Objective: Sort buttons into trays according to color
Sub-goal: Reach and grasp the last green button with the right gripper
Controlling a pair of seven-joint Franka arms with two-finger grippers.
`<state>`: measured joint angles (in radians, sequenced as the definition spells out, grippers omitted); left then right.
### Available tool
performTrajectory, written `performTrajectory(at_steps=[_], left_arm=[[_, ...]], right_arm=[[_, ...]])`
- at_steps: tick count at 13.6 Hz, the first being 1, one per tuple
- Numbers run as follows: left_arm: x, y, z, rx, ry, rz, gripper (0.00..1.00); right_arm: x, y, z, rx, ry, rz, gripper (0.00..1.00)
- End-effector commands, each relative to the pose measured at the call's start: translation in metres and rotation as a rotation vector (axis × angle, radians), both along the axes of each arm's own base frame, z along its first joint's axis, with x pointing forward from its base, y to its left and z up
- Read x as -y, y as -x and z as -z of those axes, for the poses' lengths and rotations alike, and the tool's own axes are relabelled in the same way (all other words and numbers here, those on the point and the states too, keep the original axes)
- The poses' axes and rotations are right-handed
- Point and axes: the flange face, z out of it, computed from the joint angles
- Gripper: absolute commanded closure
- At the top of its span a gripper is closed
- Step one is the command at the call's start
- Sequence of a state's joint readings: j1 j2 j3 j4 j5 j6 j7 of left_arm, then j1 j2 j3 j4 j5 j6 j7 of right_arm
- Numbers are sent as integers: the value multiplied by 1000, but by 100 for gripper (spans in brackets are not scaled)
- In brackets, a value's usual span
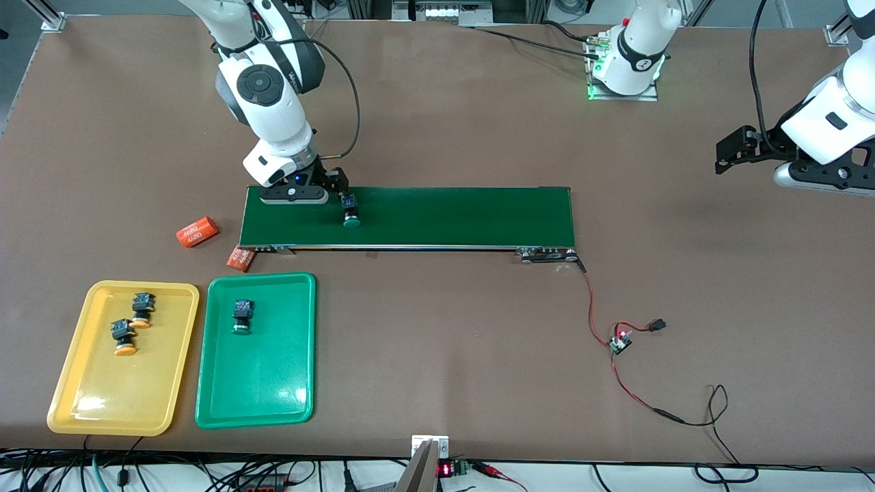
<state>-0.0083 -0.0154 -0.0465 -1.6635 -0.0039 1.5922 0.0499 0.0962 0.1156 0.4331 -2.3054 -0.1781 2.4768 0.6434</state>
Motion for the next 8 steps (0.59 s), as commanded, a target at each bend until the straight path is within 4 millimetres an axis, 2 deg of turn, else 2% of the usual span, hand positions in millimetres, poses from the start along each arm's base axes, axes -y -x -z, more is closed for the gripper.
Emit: performTrajectory(at_steps=[1,8], left_arm=[[1,-3,-5,-5,-13,-3,0],[2,-3,-5,-5,-12,-3,0]], right_arm=[[-9,2,12,6,-29,-1,0],[-18,6,47,-35,-57,-16,0]])
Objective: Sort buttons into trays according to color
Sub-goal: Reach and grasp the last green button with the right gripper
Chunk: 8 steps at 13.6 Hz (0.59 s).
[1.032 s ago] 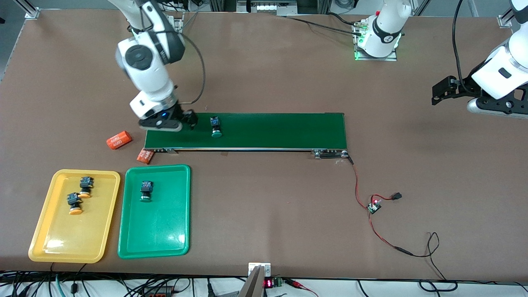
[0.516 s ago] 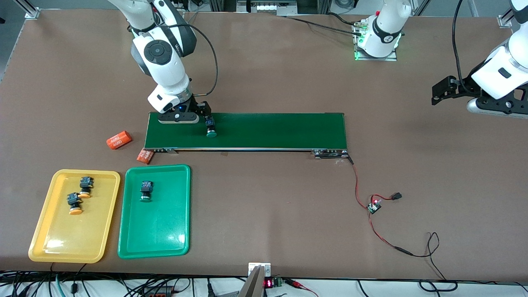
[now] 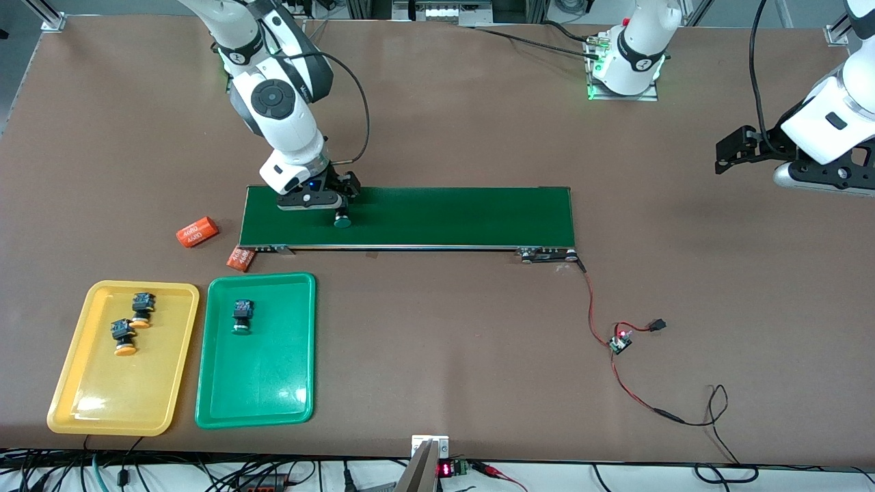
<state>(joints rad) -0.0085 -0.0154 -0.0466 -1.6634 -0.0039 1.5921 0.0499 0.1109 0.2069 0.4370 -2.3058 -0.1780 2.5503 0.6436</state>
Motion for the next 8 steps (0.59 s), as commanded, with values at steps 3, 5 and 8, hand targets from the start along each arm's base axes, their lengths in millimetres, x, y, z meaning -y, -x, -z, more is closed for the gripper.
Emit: performTrajectory(at_steps=[3,5,8], left_arm=[[2,-3,-5,-5,-13,-4,0],[2,-3,-5,-5,-13,-4,0],[2,-3,-5,-5,-13,-4,0]], right_arm=[[-6,2,23,-5,-38,-4,15],[-5,1,24,-5,-37,-11,42],[3,-3,25,-7,-27,-47,85]])
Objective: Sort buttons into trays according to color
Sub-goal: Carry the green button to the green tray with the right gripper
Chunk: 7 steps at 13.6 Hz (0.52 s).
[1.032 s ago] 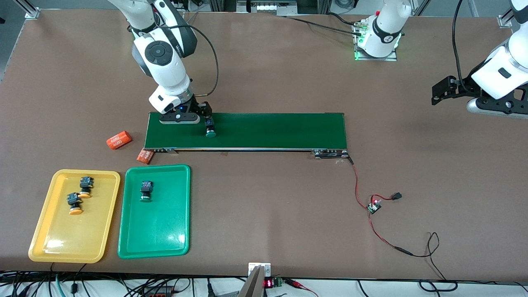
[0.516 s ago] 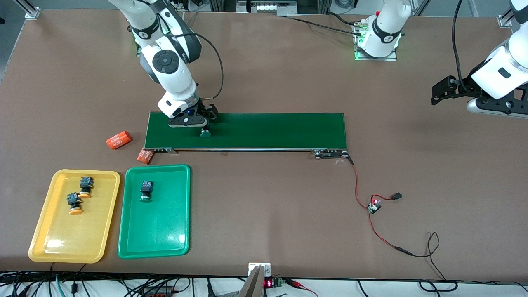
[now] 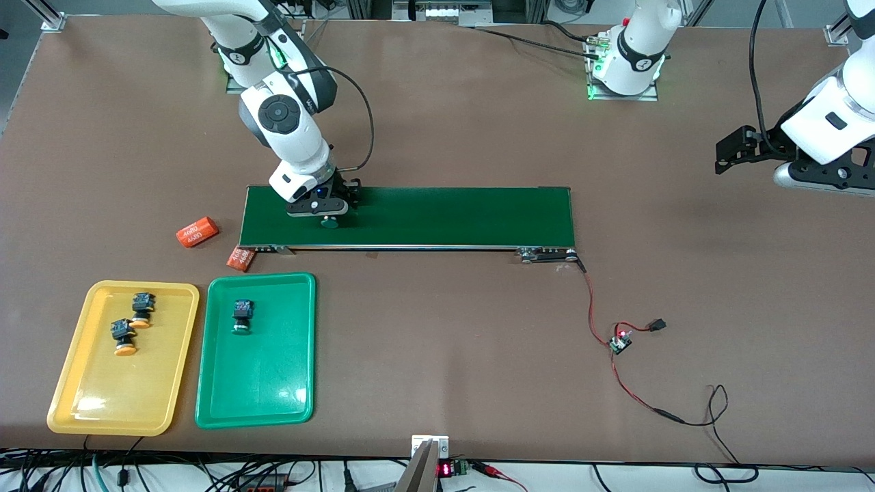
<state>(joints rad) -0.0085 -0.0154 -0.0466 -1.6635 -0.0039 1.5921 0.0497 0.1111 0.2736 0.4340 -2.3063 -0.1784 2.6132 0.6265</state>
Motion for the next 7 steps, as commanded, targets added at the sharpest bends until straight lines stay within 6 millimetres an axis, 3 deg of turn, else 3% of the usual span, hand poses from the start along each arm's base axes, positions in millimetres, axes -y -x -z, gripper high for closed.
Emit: performTrajectory(at_steps=[1,4,7], left_arm=[[1,-3,-5,-5,-13,-4,0],[2,-3,-5,-5,-12,-3,0],[2,-3,-5,-5,-12,-4,0]], right_arm=[[13,-7,-1,11,10,-23,100],[23,-25,-28,46,21,-3,100],[32,-78,-104,69,53,18,100]])
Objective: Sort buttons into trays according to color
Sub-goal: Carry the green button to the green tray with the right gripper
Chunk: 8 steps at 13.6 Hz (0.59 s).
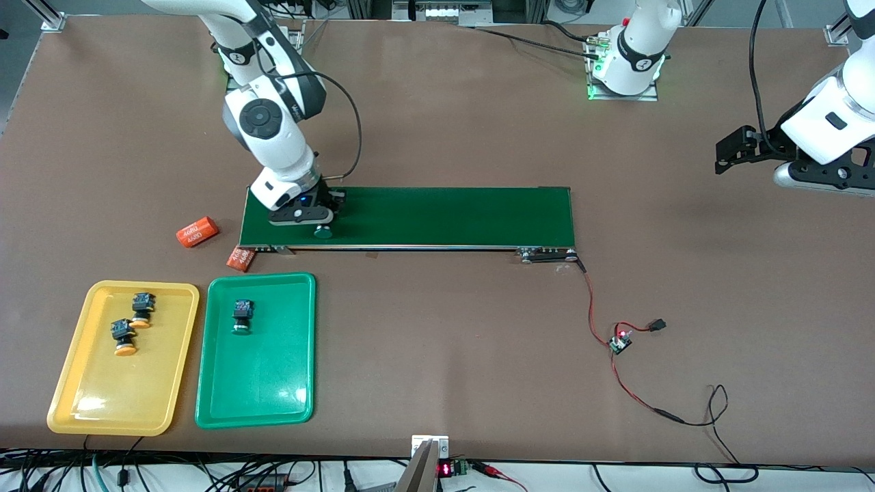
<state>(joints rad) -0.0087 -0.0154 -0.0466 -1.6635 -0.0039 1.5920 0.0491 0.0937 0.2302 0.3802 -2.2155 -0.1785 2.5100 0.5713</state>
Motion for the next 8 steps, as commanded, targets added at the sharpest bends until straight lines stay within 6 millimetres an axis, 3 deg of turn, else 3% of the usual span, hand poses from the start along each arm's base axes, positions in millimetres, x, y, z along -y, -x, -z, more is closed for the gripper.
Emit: performTrajectory(at_steps=[1,3,7,8], left_arm=[[2,-3,-5,-5,-12,-4,0],[2,-3,-5,-4,-13,-4,0],[0,-3,-5,-5,-12,-7,0],[1,-3,-5,-5,-12,-5,0]], right_arm=[[8,-53,-81,41,21,-26,100],[38,-97,-96,77,7,-34,100],[75,-170,-54,86,-15,-19,100],[75,-183,-43,100,-28,-31,100]])
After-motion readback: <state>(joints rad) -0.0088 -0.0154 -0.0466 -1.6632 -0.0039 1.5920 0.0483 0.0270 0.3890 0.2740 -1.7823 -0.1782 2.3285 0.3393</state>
